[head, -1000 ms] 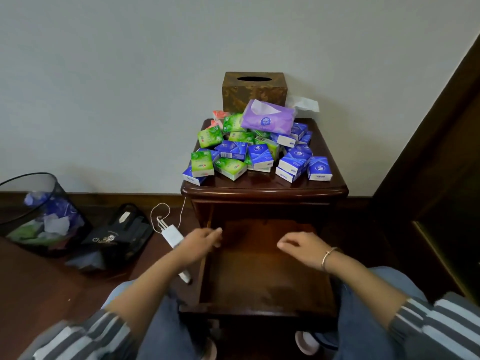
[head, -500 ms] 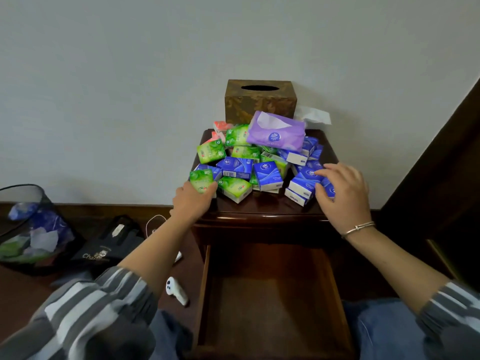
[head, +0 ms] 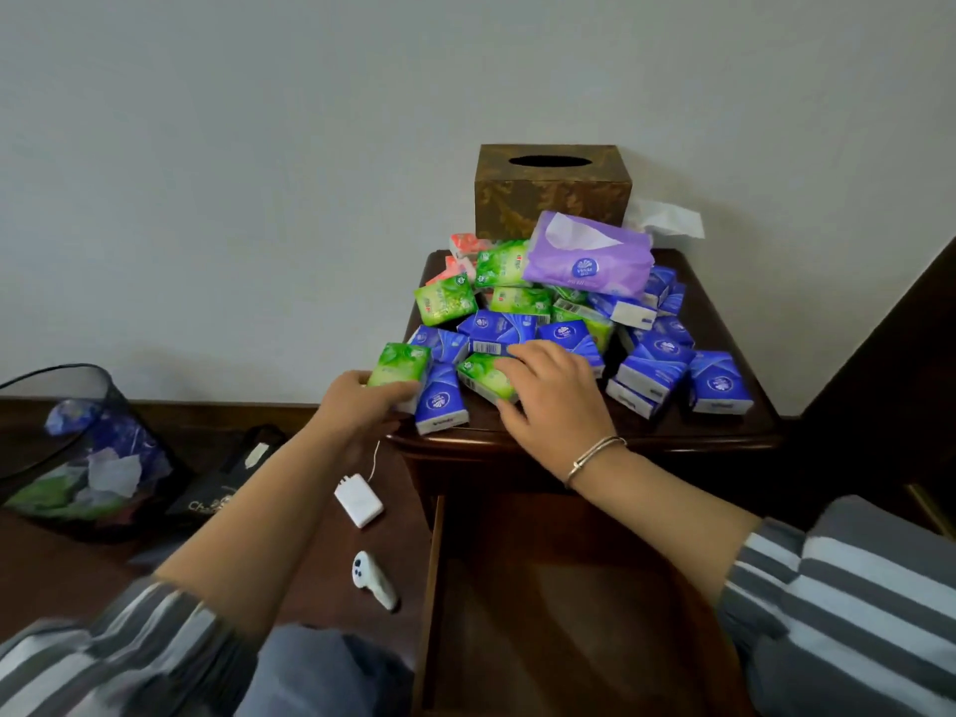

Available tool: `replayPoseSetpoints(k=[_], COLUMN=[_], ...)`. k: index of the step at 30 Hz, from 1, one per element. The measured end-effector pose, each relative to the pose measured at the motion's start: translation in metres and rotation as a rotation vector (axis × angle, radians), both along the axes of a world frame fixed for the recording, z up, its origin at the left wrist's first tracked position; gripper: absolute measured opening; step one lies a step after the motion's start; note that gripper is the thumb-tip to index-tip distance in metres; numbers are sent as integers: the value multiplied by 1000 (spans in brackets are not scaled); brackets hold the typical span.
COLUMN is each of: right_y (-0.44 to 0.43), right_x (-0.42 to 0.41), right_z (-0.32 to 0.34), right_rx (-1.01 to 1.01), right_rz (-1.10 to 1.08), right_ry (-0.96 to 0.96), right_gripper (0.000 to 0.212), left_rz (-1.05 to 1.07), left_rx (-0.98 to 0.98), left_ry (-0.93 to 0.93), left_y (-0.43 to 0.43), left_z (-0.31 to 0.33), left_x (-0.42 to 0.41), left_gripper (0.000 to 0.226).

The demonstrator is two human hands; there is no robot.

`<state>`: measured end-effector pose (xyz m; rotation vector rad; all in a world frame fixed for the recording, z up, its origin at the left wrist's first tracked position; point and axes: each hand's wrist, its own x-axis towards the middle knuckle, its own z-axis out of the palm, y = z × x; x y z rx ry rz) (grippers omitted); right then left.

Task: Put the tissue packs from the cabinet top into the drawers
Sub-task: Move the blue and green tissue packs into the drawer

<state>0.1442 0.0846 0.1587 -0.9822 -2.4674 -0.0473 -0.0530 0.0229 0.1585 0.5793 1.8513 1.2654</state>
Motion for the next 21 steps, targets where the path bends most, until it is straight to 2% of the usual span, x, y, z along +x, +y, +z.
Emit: replayPoseSetpoints(k=[3, 6, 10, 14, 16, 21], right_y=[0, -3, -7, -19, -25, -29], right_x=[-22, -32, -33, -30, -27, -19], right_z=[-10, -23, -24, -31, -31, -23], right_rx=[-80, -61, -42, -114, -112, -180], right_rz=[-74, -106, -133, -186, -249, -297], right_ry=[-213, -316, -272, -257, -246, -55], right_gripper=[49, 38, 25, 33, 35, 33], left_rz=[-5, 23, 24, 1, 53, 184], left_rx=[32, 53, 90, 106, 123, 221], left_ry=[-98, -174, -256, -314, -388, -536], left_y=[1, 1, -2, -8, -10, -24], left_z=[-3, -7, -9, -11, -10, -2], left_x=[0, 0, 4, 18, 21, 28], left_gripper=[26, 21, 11, 13, 10, 29])
